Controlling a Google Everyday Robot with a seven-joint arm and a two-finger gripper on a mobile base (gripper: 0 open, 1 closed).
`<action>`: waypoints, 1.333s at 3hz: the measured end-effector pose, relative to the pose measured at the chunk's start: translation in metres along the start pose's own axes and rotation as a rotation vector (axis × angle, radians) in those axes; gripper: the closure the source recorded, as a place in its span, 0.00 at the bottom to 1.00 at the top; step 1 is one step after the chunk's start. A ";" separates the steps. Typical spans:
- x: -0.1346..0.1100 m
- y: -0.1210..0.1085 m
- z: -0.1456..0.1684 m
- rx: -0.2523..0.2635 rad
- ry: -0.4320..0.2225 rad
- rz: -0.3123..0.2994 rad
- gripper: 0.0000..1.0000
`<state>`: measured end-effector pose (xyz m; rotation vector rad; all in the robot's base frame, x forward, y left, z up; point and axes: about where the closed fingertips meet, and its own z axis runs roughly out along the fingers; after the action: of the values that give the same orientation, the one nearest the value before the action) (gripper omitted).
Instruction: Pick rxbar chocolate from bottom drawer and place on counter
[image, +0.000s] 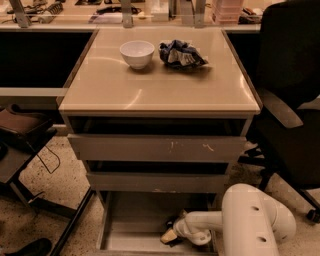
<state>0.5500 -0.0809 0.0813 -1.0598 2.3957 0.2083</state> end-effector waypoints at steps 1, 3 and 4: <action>0.000 0.000 0.000 0.000 0.000 0.000 0.42; -0.009 -0.001 -0.015 0.000 0.000 0.000 0.89; -0.012 -0.001 -0.020 0.000 0.000 0.000 1.00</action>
Offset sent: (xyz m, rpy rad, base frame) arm -0.0208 0.0036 0.0485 -0.0116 -0.1838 -0.0859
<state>0.5500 -0.0807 0.1045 -1.0599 2.3954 0.2080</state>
